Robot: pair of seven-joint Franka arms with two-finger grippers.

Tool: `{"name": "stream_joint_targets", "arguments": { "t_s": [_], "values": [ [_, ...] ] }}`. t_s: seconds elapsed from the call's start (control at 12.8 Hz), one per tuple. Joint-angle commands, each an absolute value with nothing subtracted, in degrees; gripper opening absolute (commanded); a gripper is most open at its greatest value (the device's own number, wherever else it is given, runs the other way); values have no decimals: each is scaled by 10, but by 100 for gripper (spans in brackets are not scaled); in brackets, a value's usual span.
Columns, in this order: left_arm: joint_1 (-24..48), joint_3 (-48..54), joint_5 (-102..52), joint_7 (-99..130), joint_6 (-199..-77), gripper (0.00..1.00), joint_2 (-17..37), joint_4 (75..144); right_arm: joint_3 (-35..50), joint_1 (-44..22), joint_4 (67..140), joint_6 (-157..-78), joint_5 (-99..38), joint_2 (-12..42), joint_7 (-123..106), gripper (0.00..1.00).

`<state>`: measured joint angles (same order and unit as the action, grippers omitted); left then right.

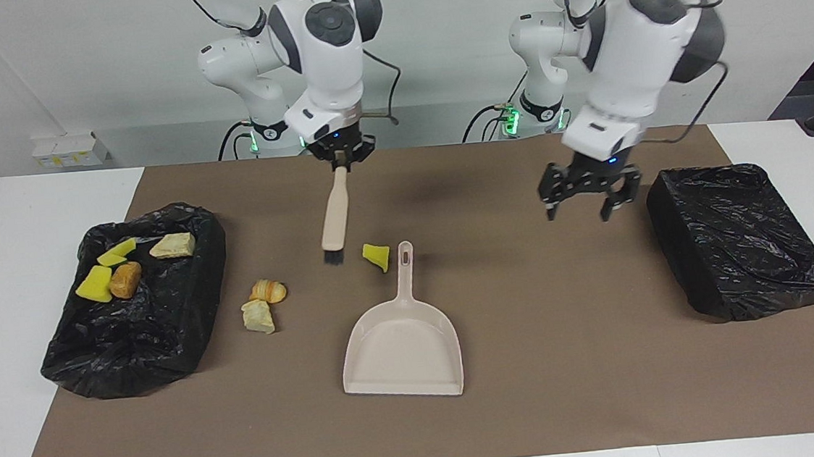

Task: Sweep and dump trash in bin
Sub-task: 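Move the brush toward the bread pieces while the left gripper grasps the dustpan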

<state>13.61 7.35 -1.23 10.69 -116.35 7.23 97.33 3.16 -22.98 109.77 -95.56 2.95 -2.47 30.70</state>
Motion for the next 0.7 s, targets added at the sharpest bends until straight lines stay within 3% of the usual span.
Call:
{"name": "stream_joint_targets", "arguments": {
  "t_s": [0.0, 0.31, 0.63],
  "values": [
    [216, 63, 4, 167, -1180, 100, 140, 946, 39, -179, 1086, -960, 81, -7, 227, 0],
    [281, 65, 16, 260, -1249, 100, 227, 893, 39, -131, 1087, -1003, 170, 25, 162, 0],
    [322, 65, 14, 310, -1276, 100, 258, 875, 39, -98, 1097, -1053, 212, 65, 156, 0]
  ]
}}
